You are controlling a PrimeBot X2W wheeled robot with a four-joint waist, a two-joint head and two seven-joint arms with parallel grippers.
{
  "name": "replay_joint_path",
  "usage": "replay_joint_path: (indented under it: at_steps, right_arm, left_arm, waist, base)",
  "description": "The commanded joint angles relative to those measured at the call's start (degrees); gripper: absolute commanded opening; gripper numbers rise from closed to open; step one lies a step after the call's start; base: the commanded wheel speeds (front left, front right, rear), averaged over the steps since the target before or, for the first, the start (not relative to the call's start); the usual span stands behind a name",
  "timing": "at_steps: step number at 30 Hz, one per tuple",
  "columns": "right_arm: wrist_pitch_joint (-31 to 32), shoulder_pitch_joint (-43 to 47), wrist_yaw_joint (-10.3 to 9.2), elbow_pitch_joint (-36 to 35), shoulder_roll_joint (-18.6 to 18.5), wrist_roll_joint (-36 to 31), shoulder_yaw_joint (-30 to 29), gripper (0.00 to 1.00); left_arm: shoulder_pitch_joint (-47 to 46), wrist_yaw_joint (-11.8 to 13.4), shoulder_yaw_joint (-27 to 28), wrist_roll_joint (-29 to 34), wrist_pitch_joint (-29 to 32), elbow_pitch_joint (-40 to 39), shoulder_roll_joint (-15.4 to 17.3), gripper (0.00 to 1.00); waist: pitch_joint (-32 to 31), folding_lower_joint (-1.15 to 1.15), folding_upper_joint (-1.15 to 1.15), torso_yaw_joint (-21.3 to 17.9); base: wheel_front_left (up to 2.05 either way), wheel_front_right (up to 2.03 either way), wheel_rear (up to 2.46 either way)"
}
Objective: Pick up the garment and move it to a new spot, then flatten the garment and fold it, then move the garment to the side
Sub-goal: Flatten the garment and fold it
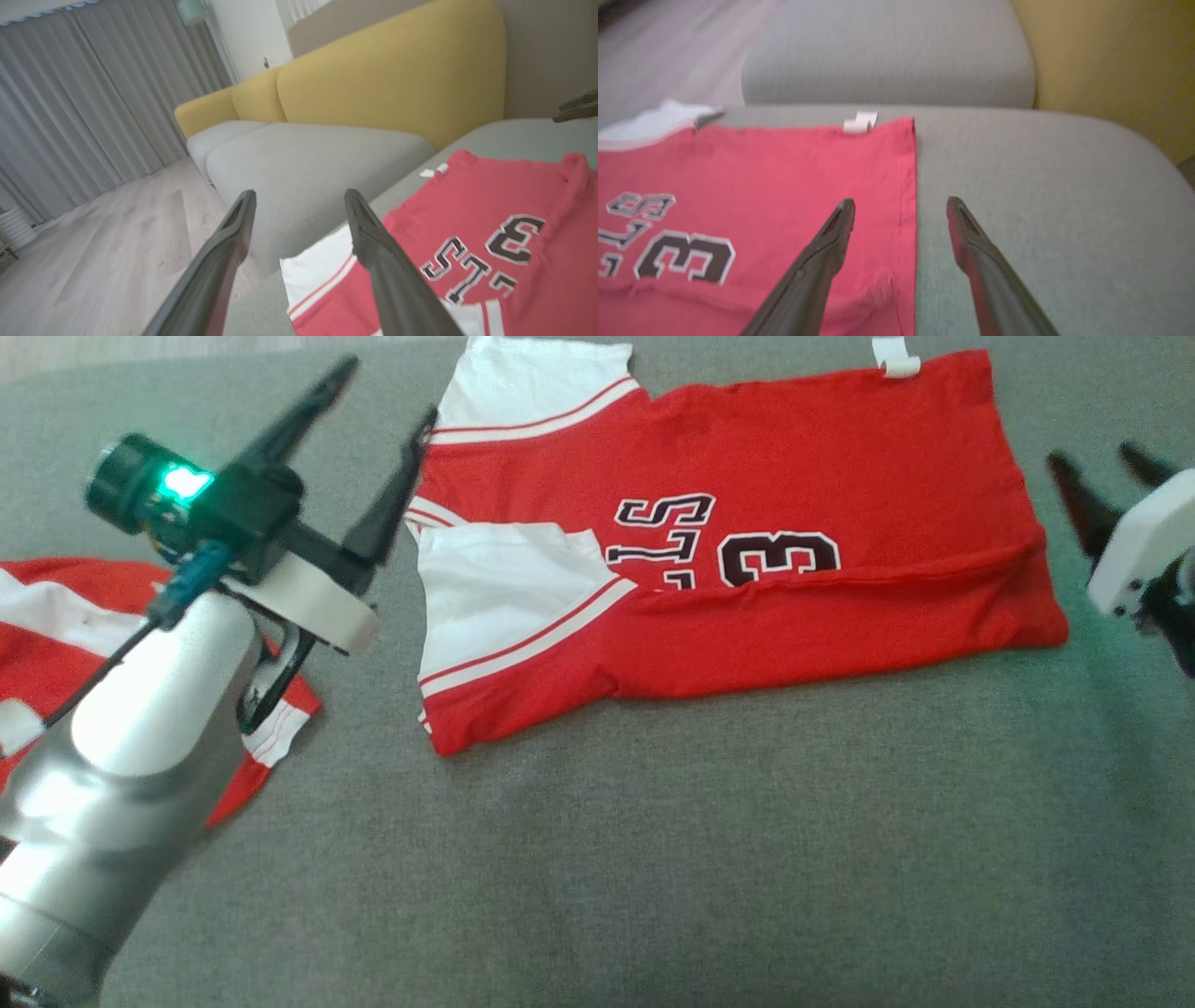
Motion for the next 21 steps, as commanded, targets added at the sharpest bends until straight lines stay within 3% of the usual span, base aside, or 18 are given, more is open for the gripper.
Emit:
replay_joint_path:
  at_steps: [1, 7, 11, 16, 21]
  right_arm:
    - [-3.46, -1.22, -0.04, -0.94, -0.67, -0.22, -1.14, 1.00]
    - [-18.87, 2.40, -0.04, -3.91, 0.91, -2.87, -3.05, 1.00]
    - [-22.08, 6.46, -0.04, -5.40, 2.17, -1.57, -5.24, 1.00]
    - [-24.05, 13.49, -0.04, -10.01, 3.00, -7.10, -8.48, 1.00]
    - [-24.12, 23.13, -0.04, -18.32, 7.54, -16.29, -19.33, 1.00]
  left_arm:
    - [-0.29, 0.89, 4.40, 0.68, -0.29, -2.47, 1.58, 1.00]
    - [10.19, 4.15, 16.27, 1.94, -0.29, -11.75, -0.98, 1.00]
    - [17.60, 5.75, 23.88, 1.60, -0.29, -16.66, -4.29, 1.00]
    - [28.77, 4.70, 31.27, 5.45, -0.29, -21.52, -10.16, 1.00]
    - [36.17, 1.87, 35.48, 9.81, -0.29, -24.13, -15.84, 1.00]
  waist:
    - [-0.84, 0.00, 0.00, -0.10]
    - [-4.36, 0.00, 0.00, -0.92]
    - [-6.10, 0.00, 0.00, -1.26]
    - [-7.99, 0.00, 0.00, -1.60]
    - [-9.46, 0.00, 0.00, -1.75]
  base:
    - [0.00, 0.00, 0.00]
    - [0.00, 0.00, 0.00]
    - [0.00, 0.00, 0.00]
    - [0.00, 0.00, 0.00]
    - [0.00, 0.00, 0.00]
